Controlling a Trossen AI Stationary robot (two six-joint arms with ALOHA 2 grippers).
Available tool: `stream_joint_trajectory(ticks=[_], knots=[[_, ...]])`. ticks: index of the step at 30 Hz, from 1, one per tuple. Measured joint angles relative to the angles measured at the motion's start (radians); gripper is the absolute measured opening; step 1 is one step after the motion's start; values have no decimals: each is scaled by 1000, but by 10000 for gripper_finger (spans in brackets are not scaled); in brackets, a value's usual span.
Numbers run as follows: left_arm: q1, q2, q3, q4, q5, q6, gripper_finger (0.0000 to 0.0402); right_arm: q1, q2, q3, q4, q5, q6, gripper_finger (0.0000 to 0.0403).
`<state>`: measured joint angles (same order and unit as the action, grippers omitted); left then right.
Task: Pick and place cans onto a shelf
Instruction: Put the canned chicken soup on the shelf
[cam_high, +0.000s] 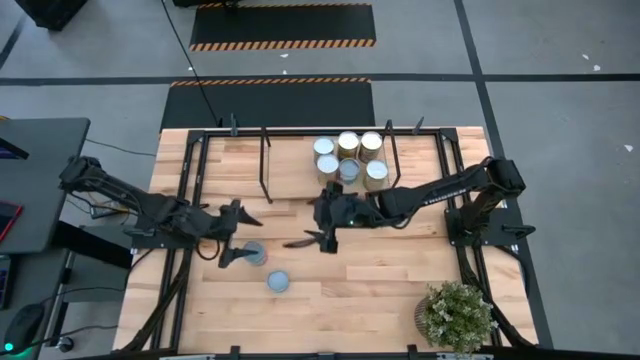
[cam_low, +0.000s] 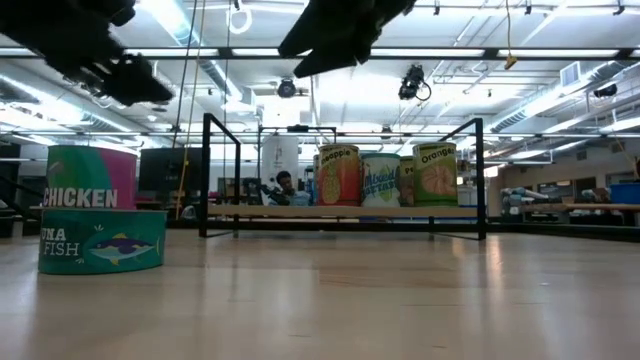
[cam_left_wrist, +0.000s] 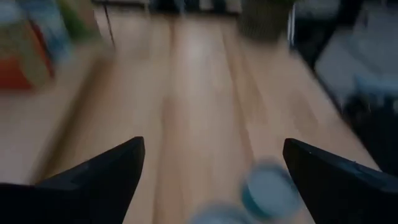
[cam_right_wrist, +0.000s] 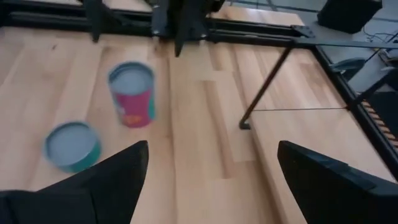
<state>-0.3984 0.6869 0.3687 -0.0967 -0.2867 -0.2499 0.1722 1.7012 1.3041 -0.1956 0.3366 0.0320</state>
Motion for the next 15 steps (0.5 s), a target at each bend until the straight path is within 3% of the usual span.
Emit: stream_joint_trajectory(ticks=[5, 8, 15], knots=[[-63, 55, 194, -485, 18, -190, 388, 52, 0, 0, -27, 8, 14, 364], [-93, 91, 278, -692, 30, -313, 388, 72, 0, 0, -51, 10, 12, 364], [-122, 197, 257, -742, 99, -488, 388, 87, 0, 0, -149, 11, 9, 364]])
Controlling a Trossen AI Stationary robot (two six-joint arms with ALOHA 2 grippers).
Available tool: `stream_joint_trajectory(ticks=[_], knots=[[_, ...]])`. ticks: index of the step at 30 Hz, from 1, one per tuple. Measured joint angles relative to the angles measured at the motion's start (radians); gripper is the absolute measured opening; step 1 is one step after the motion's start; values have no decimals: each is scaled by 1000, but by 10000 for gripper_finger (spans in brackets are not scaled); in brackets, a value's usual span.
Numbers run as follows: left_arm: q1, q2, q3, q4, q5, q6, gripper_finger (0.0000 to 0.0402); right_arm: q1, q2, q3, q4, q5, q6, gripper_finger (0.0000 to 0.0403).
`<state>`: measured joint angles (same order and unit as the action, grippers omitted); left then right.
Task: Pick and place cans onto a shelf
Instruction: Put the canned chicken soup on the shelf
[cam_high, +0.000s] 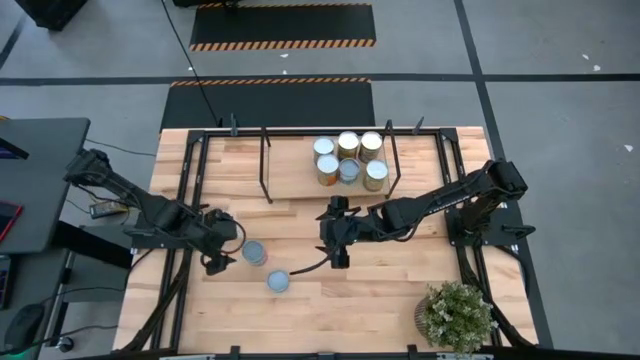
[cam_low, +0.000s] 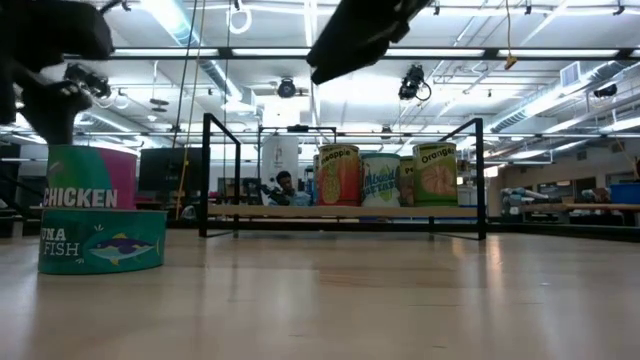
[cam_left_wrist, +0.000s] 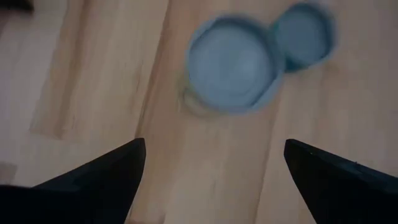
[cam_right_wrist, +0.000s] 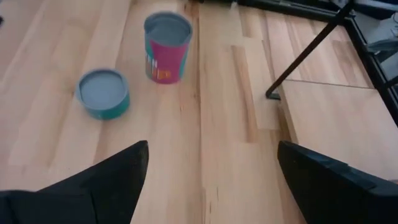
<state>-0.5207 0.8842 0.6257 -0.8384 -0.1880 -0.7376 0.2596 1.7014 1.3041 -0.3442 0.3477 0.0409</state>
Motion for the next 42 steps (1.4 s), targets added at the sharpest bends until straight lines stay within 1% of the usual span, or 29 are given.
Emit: stream_joint_trajectory(ticks=[5, 10, 15, 18, 21, 24, 27, 31, 34, 38, 42], knots=[[2, 118, -11, 51, 1, -9, 388, 0, 0, 0, -19, 0, -8, 364], [2, 250, -11, 165, -9, 67, 388, 3, 0, -13, -36, 0, 7, 364], [22, 353, -11, 270, -20, 90, 388, 3, -2, -51, -60, 29, 28, 364], [40, 389, -11, 321, 15, 90, 388, 3, -2, -64, -63, 48, 46, 364], [59, 417, -11, 332, 47, 70, 385, 5, -3, -65, -63, 49, 61, 364], [72, 439, -11, 349, 56, 42, 370, 10, -3, -65, -63, 49, 71, 364], [89, 460, -3, 370, 95, 29, 343, 15, -3, -65, -80, 53, 72, 364], [118, 487, 53, 350, 122, 28, 301, 19, -12, -65, -173, 53, 81, 364], [153, 518, 120, 301, 135, 68, 281, 19, -37, -65, -243, 55, 94, 364], [219, 586, 243, 232, 134, 168, 279, 23, -88, -71, -284, 86, 97, 364], [287, 683, 376, 178, 133, 292, 282, 26, -156, -149, -235, 97, 108, 364]])
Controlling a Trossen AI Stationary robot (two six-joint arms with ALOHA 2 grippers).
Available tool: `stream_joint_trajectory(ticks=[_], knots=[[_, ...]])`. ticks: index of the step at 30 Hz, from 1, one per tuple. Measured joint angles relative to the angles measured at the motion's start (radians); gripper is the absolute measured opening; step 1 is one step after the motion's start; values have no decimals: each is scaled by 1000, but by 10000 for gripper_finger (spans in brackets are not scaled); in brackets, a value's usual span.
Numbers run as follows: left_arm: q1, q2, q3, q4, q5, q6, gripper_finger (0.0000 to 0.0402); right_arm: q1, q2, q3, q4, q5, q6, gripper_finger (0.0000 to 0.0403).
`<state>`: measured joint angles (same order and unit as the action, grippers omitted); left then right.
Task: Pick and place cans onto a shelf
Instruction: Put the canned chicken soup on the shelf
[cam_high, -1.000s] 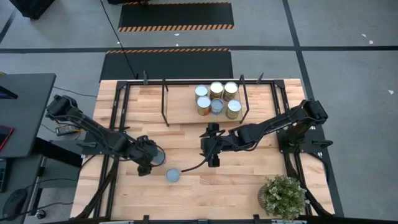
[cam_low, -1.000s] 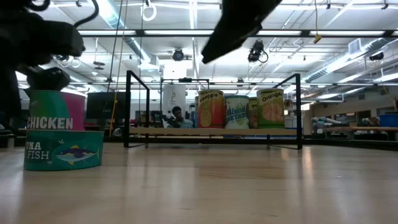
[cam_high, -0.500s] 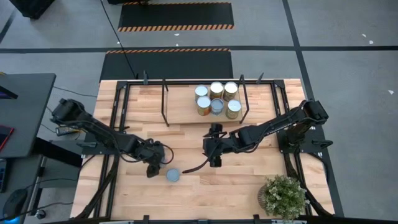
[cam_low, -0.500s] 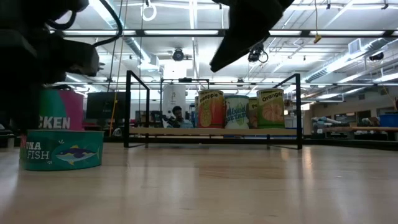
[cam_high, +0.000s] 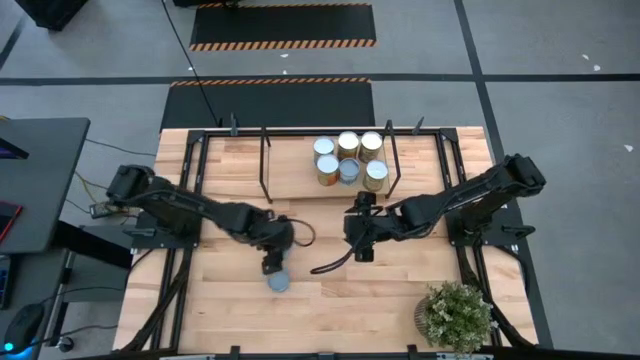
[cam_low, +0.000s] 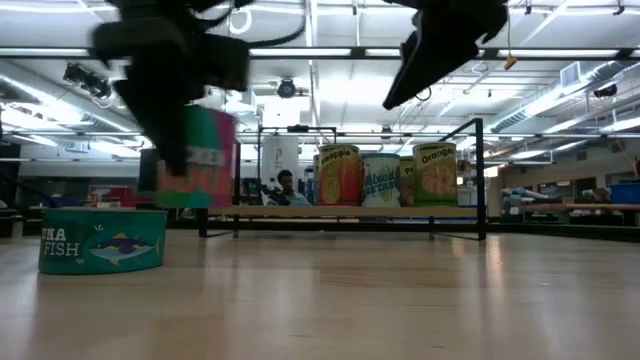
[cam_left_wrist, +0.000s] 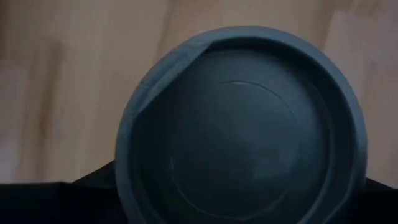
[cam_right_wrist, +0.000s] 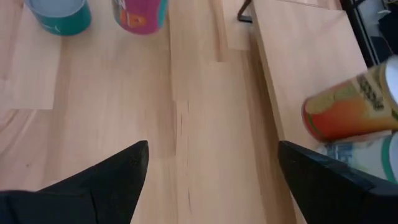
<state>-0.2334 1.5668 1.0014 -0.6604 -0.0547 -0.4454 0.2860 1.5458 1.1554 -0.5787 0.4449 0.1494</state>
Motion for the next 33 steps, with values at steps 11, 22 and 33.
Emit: stream_joint_trajectory(ticks=[11, 22, 33], knots=[[234, 118, 270, -98, 0, 294, 283, 1, -217, -273, 269, 1, 52, 364], [534, 126, 294, -130, 13, 479, 283, 3, -264, -363, 441, 0, -38, 364], [709, 192, 308, -71, 81, 574, 283, 3, -255, -363, 511, -1, -97, 364]])
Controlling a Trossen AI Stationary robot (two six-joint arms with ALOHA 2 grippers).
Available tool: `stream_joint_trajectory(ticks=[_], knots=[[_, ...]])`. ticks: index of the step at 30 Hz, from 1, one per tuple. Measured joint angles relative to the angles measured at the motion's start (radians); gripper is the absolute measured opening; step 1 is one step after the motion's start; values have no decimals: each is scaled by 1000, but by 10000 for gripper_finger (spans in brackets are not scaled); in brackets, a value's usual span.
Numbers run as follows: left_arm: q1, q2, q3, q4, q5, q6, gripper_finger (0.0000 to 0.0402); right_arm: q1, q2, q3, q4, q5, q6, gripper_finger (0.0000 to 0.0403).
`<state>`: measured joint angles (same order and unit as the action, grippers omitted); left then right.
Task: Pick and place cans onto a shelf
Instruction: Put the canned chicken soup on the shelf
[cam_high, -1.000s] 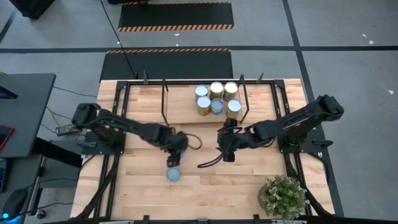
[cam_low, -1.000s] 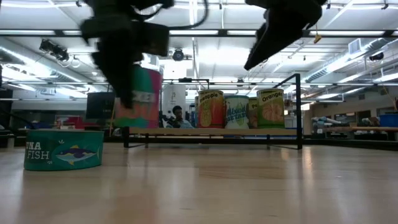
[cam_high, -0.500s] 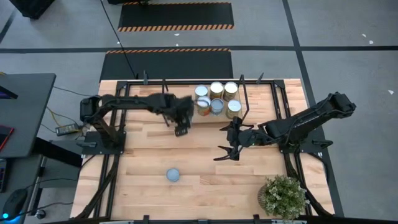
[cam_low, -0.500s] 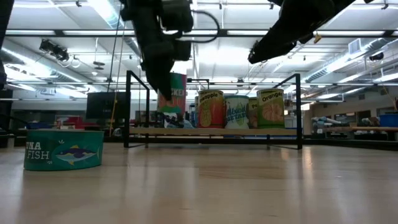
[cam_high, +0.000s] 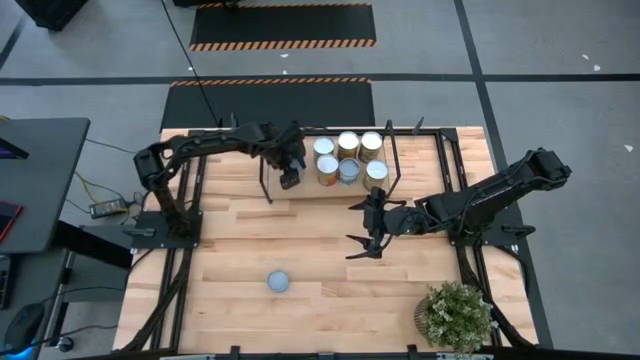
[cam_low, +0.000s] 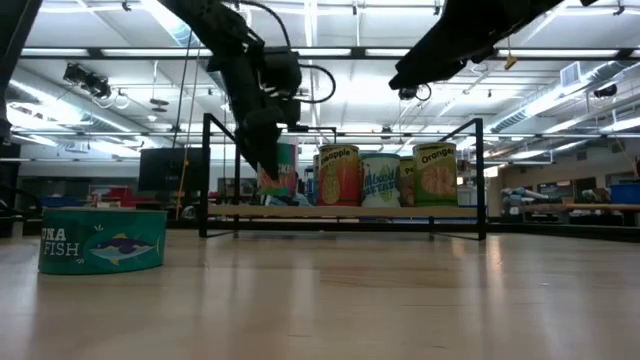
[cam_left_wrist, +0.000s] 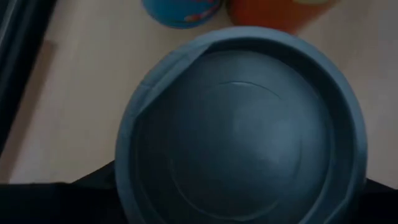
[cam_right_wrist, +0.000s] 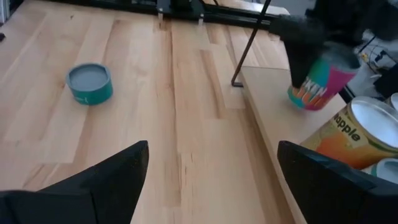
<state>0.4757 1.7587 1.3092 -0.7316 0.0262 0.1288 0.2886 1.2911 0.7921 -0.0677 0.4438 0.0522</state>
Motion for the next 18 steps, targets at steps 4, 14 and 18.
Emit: stream_joint_trajectory(ticks=[4, 14, 18], knots=[[-10, 42, 25, 1, 62, 69, 283, -3, 0, 0, 7, 0, -3, 364], [-93, 63, 33, 40, 71, 145, 284, -3, 0, 0, 15, 0, -4, 364], [-121, 63, 33, 52, 38, 146, 284, -2, 0, 0, 14, 0, -5, 364]])
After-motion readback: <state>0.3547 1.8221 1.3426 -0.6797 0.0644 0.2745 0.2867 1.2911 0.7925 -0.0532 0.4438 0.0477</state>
